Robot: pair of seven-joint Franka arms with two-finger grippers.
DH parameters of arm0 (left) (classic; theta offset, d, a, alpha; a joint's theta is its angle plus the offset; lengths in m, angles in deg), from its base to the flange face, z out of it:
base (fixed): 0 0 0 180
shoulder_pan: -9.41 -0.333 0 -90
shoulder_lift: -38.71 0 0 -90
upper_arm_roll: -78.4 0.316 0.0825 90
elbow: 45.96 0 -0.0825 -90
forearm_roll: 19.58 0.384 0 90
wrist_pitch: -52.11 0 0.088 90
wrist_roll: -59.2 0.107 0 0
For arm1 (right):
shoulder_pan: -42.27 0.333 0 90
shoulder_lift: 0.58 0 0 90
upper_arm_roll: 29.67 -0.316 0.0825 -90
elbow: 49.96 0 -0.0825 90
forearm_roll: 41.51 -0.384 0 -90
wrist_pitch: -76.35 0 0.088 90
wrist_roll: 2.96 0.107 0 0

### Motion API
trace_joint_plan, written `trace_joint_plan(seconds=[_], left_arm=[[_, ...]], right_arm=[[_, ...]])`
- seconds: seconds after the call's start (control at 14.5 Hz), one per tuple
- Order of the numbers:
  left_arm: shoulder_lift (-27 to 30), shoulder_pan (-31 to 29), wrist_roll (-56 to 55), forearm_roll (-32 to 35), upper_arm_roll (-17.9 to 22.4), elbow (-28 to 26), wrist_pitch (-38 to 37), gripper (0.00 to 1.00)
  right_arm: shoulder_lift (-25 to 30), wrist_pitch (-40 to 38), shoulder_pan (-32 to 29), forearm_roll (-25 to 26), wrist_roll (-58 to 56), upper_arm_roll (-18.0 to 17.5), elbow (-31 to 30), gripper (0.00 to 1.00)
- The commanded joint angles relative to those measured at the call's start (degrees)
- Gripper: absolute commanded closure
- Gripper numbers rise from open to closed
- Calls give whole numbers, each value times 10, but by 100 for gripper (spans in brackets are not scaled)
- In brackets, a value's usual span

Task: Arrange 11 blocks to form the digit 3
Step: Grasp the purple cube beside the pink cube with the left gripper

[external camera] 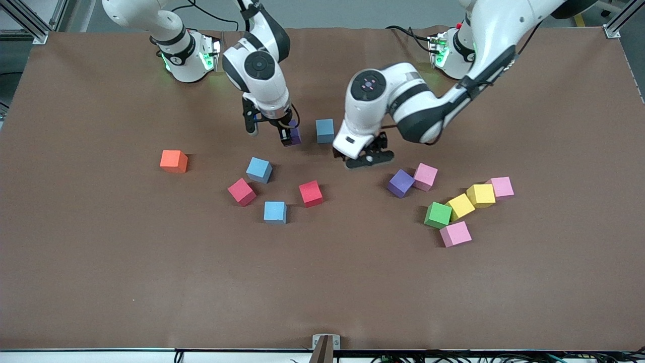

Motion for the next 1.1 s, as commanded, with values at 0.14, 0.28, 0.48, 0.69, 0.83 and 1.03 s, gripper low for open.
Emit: trace_joint_plan(seconds=[0.14, 0.28, 0.48, 0.69, 0.83, 1.03], left_arm=[[1, -51, -108, -8, -2, 9, -11, 0], [-2, -58, -137, -5, 6, 9, -8, 0], [1, -73, -178, -4, 13, 3, -7, 0], [2, -94, -198, -2, 13, -14, -6, 0], [5, -97, -207, 0, 13, -23, -5, 0], [4, -98, -207, 7, 14, -32, -3, 0]], right_arm=[[-44, 51, 33, -11, 41, 4, -5, 100], [-55, 57, 37, -10, 53, 4, -1, 100], [-71, 58, 41, -10, 67, 5, 9, 100], [-89, 58, 45, -9, 81, 5, 24, 100], [-98, 58, 54, -9, 85, 5, 33, 100], [-99, 58, 57, -9, 86, 5, 35, 100]])
